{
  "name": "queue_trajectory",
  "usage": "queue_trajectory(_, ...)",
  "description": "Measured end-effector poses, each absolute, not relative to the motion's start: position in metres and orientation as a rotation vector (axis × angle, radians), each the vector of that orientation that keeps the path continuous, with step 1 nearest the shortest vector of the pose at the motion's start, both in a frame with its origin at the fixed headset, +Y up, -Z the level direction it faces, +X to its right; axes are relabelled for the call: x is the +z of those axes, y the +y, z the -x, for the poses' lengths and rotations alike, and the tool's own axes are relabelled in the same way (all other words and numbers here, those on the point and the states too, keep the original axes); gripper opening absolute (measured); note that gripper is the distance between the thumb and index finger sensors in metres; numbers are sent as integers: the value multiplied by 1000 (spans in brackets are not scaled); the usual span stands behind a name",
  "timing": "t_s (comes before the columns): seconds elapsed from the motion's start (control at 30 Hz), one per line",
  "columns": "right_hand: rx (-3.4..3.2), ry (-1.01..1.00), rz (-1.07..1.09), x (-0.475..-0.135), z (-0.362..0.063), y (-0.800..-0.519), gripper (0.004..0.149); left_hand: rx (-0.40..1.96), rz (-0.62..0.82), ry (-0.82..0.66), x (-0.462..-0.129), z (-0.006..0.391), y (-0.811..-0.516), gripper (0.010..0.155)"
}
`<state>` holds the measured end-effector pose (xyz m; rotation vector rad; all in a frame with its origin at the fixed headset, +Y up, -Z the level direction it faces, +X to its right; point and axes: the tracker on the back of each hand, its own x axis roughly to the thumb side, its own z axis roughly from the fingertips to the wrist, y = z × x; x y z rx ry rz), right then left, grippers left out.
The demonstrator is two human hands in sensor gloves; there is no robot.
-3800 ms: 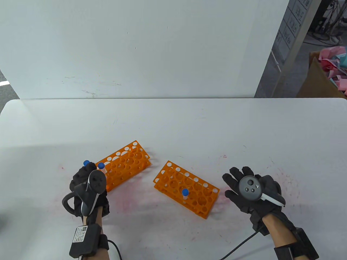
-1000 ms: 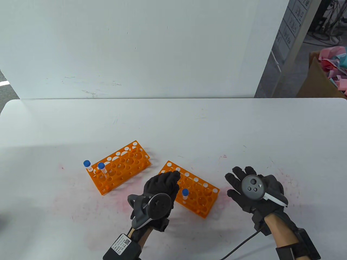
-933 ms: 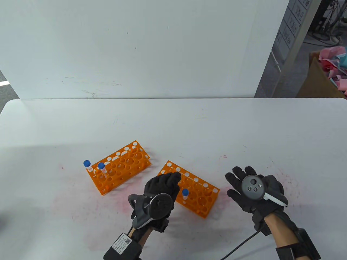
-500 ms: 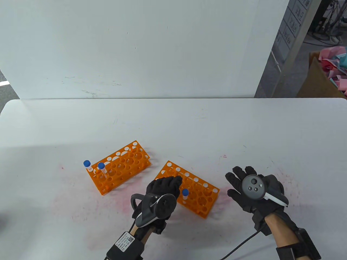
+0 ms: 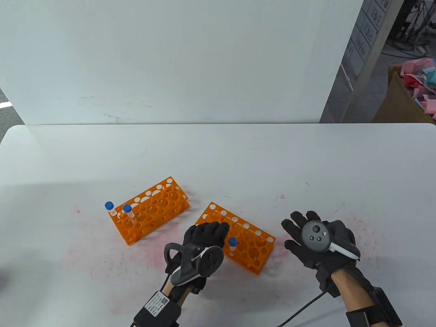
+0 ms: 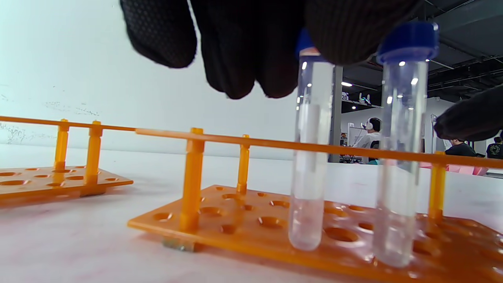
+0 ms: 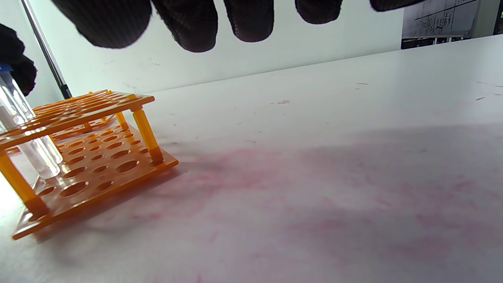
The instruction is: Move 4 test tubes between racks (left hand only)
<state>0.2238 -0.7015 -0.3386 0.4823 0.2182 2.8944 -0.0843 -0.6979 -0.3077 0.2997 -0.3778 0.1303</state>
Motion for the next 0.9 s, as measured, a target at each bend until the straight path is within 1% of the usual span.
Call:
queue_trajectory(0.43,2894,228,-481,-338,-224,-702,62,89,-300,-387,-307,84,-697,53)
queue_trajectory(0.53,2894,230,-480,-338,-224,-702,62,107,-275,-388,-308,86,-699,56)
queue_trajectory(0.67,2892,223,-477,-339,-225,-702,62,101,-277,-396,-310,93,-697,63)
queue_trajectory(0.9,2895,221,-484,-339,-224,-702,62,85,-302,-344,-313,115,-690,63)
